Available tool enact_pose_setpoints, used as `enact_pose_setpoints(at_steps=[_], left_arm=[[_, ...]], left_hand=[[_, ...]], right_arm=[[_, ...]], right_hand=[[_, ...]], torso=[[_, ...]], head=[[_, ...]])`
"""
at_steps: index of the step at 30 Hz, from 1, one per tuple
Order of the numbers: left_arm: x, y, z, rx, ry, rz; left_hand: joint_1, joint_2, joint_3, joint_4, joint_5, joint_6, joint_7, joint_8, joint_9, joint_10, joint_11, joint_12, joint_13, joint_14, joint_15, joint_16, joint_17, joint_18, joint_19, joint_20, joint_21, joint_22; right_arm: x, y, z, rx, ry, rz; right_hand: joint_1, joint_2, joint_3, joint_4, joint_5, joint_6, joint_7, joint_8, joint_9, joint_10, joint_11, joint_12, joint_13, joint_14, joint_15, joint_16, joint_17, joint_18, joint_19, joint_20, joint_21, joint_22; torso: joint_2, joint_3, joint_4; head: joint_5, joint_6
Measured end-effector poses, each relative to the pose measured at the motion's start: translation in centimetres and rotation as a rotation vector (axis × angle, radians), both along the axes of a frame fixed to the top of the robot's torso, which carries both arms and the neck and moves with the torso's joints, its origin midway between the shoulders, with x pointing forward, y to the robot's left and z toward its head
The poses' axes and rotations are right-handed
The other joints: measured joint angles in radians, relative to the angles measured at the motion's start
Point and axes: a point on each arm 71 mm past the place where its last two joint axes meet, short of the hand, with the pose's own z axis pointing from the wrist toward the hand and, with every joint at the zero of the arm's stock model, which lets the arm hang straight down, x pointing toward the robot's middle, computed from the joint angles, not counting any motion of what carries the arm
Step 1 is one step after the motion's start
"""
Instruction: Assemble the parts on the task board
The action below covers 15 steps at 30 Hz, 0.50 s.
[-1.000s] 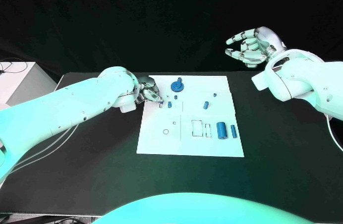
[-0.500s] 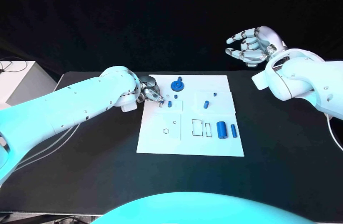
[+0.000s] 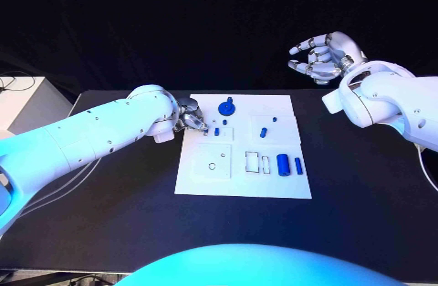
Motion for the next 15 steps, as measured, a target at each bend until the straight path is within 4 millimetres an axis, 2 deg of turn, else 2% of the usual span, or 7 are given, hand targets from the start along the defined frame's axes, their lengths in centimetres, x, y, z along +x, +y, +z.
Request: enact_pose_setpoints(at_steps=[15], left_arm=[[-0.07,0.37,-0.22,0.007,0.006,0.003]], left_hand=[[-0.004,-0.004,0.000,0.000,-0.003,0.001,0.001,-0.001,0.000,0.000,0.000,0.000,0.000,0.000,0.000,0.000,0.000,0.000,0.000,0.000,0.000,0.000]], right_arm=[[0.00,-0.02,0.00,0.000,0.000,0.000]], right_hand=[[0.000,0.000,0.000,0.000,0.000,0.000,0.000,0.000,0.000,0.000,0.000,0.000,0.000,0.000,0.000,0.000,0.000,0.000,0.000,0.000,0.000,0.000]], torso=[[0.000,0.0005,0.0000]], head=[[0.001,-0.003]])
